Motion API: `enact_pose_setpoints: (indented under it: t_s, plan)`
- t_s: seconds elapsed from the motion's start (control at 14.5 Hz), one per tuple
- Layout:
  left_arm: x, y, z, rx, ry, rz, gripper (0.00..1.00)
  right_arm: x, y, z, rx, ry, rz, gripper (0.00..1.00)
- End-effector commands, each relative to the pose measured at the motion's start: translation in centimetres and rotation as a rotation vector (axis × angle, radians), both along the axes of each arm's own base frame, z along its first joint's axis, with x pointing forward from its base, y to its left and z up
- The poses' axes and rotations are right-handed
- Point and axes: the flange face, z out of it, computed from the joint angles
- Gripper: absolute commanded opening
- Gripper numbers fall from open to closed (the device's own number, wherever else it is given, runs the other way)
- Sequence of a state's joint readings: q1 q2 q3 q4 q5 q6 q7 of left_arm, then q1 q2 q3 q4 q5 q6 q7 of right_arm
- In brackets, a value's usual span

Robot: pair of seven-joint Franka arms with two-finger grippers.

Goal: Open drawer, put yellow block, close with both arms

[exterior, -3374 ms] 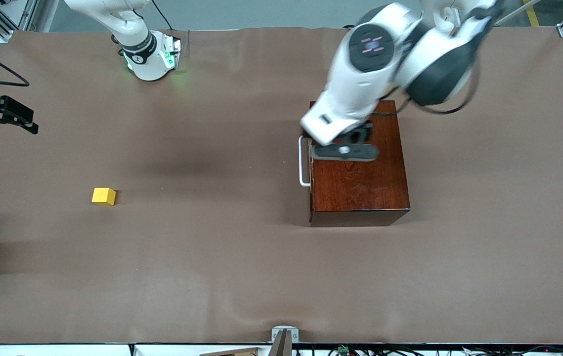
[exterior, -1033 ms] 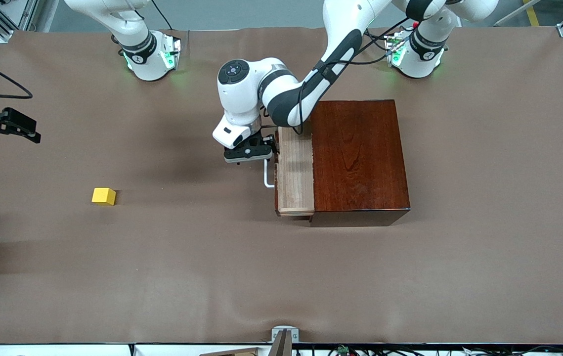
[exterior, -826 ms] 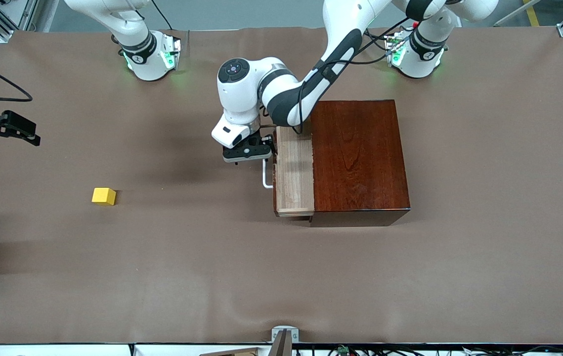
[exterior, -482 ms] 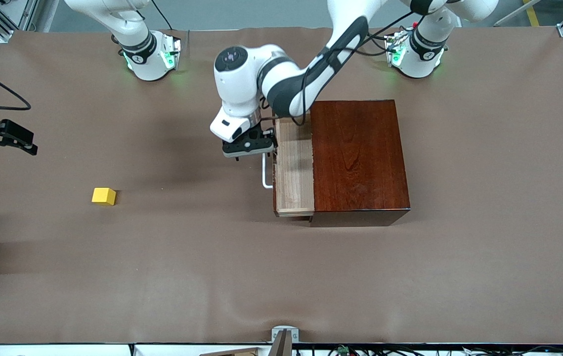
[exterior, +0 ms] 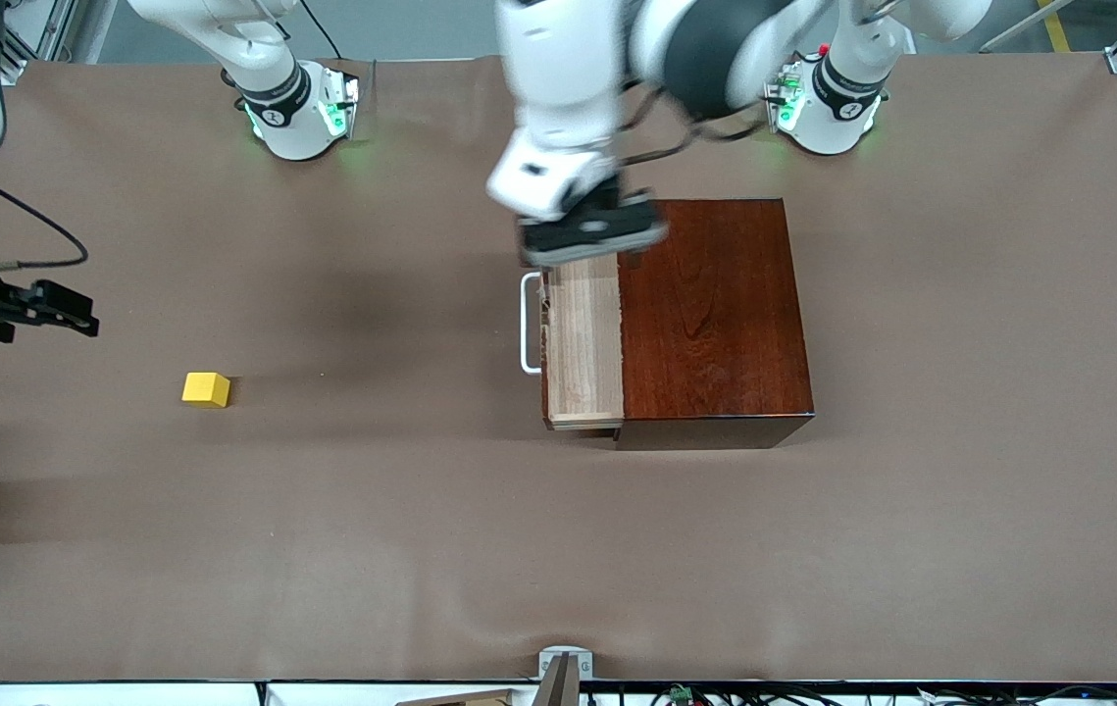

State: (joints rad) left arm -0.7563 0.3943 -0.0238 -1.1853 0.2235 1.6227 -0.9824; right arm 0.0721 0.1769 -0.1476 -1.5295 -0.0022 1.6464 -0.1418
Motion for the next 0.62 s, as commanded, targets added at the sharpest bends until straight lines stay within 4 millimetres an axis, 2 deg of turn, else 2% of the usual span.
enact_pose_setpoints:
  t_s: [0.0,0.28,0.48,0.55]
  plan:
    - [2.2,8.2,3.2,0.045,0.03,0.055,1.0,1.5,-0.1,-1.6,0.005,0.002,-0.015,1.0]
    - [5.2,17.6,6.4,0.063,0.06,0.075,1.0,2.7,-0.1,-4.8,-0.004,0.037,-0.013,1.0]
    - [7.2,24.1,7.6,0.027,0.096,0.027,1.0,3.7,-0.1,-6.5,-0.013,0.025,-0.011,1.0]
    - [7.6,26.1,7.9,0.004,0.108,0.02,1.0,4.1,-0.3,-7.8,-0.012,0.036,-0.016,1.0]
